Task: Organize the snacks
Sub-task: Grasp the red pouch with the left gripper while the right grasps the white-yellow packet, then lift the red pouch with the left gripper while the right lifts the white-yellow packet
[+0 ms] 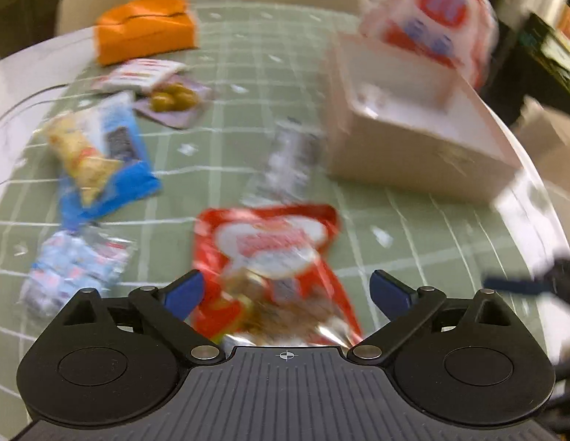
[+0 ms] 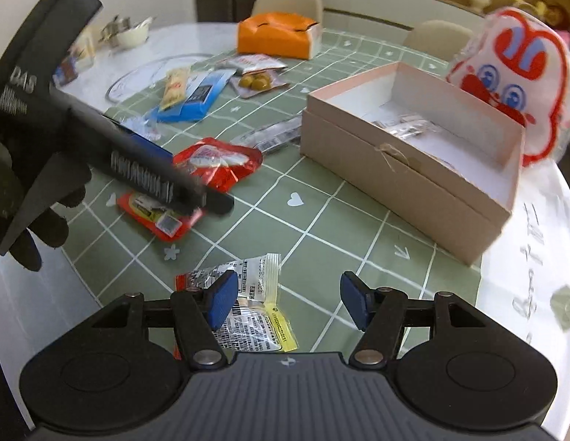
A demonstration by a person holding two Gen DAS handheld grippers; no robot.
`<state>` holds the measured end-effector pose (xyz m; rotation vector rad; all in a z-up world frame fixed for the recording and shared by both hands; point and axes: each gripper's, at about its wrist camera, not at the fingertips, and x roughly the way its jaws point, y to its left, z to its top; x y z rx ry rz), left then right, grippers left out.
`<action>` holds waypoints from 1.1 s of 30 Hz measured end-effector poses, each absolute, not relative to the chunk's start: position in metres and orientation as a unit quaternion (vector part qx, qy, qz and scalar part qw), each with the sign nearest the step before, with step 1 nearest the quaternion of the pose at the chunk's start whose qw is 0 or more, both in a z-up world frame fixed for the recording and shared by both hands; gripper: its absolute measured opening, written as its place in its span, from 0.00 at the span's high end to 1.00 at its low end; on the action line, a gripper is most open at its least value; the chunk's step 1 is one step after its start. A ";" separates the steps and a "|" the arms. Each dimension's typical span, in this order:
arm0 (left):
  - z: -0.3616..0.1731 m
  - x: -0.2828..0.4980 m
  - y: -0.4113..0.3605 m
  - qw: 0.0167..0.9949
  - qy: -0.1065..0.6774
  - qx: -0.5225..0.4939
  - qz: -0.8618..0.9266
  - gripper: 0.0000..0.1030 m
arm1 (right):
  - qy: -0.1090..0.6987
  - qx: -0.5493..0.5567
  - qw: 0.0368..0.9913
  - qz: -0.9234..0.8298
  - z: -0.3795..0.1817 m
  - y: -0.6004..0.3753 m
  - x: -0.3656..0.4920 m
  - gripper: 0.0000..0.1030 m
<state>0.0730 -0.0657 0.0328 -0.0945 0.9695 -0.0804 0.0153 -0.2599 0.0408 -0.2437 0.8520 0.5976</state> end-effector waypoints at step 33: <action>0.041 0.043 -0.046 0.866 0.482 -0.072 -0.116 0.57 | 0.421 -0.117 0.864 0.249 0.031 -0.251 -0.016 0.30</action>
